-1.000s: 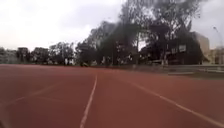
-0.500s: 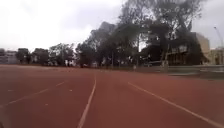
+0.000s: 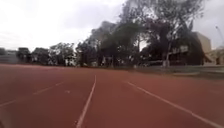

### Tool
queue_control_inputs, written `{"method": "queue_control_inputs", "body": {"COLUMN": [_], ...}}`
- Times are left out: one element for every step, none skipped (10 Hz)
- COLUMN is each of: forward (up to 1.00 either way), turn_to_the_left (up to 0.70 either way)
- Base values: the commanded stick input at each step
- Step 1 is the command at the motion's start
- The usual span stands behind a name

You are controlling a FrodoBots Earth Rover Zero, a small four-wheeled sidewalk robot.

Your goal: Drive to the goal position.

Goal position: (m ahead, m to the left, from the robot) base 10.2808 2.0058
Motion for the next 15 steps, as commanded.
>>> {"method": "queue_control_inputs", "body": {"forward": [0.45,0.45,0.45,0.45,0.45,0.45,0.45,0.45,0.45,0.45,0.45,0.45,0.45,0.45,0.45], "turn_to_the_left": [0.0,0.0,0.0,0.0,0.0,0.0,0.0,0.0,0.0,0.0,0.0,0.0,0.0,0.0,0.0]}}
